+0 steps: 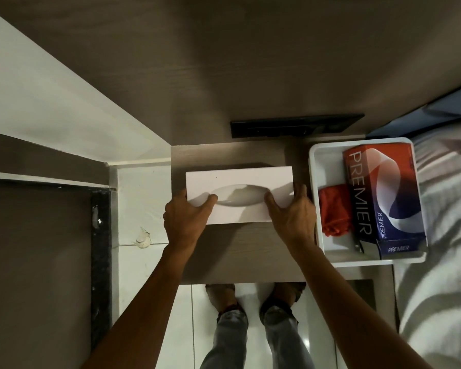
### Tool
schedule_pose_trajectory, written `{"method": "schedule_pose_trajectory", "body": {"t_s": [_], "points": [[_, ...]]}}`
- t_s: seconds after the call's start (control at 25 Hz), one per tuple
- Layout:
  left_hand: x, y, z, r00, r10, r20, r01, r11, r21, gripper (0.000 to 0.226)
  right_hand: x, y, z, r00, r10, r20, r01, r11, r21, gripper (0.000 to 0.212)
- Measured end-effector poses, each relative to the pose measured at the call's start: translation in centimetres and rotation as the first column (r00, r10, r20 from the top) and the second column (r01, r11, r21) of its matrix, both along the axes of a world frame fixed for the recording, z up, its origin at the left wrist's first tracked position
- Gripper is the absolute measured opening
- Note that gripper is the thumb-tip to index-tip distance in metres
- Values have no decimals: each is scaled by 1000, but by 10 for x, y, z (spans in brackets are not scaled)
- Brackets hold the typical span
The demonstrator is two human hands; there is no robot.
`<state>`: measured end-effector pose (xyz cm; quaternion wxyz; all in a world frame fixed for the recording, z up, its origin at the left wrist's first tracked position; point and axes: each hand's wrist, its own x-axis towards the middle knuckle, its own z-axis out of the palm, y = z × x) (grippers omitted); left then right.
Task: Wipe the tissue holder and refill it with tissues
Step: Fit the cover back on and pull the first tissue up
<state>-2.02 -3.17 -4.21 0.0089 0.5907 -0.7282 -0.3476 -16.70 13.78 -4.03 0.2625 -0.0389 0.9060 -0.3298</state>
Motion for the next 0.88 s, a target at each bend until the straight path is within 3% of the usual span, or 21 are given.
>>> {"method": "schedule_pose_trajectory", "body": {"t_s": [0.12,0.36,0.64,0.88], "points": [[-1,3,-4,1000,5,9,-5,999,43,69,-1,-3,-4,999,-17,42,16,1000,6,70],[-2,4,-6,998,0,-69,2,1000,31,57,-11,-2,-8,988,-3,154,5,1000,-12,79],[-1,2,-8,997,-80,-24,80,996,32,60,-10,-7,-7,986,76,146,-84,995,49,72],[0,8,-18,992,-81,-92,87,994,64,64,2,-12,-2,984,44,173,-37,998,-44,76]]}}
